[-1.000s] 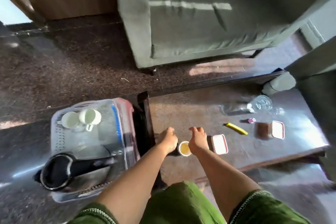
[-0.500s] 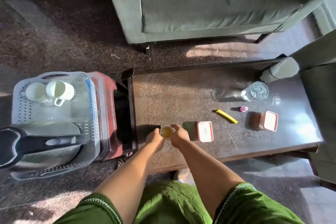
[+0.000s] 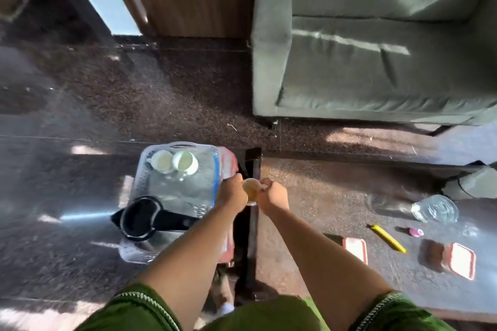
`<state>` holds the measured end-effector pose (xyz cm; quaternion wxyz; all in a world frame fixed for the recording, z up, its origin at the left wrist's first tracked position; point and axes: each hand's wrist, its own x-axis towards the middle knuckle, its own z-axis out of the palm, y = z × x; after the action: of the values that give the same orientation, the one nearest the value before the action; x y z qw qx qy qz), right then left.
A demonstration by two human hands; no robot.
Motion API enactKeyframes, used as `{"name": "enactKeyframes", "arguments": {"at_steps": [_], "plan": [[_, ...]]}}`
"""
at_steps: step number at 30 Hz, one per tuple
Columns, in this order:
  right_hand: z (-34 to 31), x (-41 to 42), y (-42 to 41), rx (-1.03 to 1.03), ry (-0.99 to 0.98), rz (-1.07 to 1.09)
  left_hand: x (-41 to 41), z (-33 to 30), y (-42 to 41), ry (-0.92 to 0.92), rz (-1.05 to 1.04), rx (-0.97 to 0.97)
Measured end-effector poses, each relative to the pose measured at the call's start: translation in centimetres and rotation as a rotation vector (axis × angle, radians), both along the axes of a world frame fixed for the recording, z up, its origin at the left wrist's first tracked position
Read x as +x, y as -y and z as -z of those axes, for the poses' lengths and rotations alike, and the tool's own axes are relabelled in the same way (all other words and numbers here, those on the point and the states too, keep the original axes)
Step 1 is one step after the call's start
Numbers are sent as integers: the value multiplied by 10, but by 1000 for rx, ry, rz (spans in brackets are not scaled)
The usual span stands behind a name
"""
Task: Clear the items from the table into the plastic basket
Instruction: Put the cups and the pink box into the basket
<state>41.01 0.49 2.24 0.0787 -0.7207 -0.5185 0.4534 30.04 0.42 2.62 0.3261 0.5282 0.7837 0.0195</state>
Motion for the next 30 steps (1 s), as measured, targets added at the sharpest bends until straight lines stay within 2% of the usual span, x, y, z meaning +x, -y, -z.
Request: {"name": "enactKeyframes", "arguments": {"at_steps": [4,8,12,20,30], "plan": [[-22,-59,-23,110,-50,-22,-64,-27,-20,10,-42,73],[-29,-103,-42,96,-85,-6,-110,-24,-30,78,-127,79],[-14,-131,-57,67,-66,31,-140,-9,-41,67,-84,6],[32,-162,-79,23,-2,155,-159,36,-50,299,-42,-220],[53,-173,-79,8,42,102,-163,50,-56,259,26,-331]]}}
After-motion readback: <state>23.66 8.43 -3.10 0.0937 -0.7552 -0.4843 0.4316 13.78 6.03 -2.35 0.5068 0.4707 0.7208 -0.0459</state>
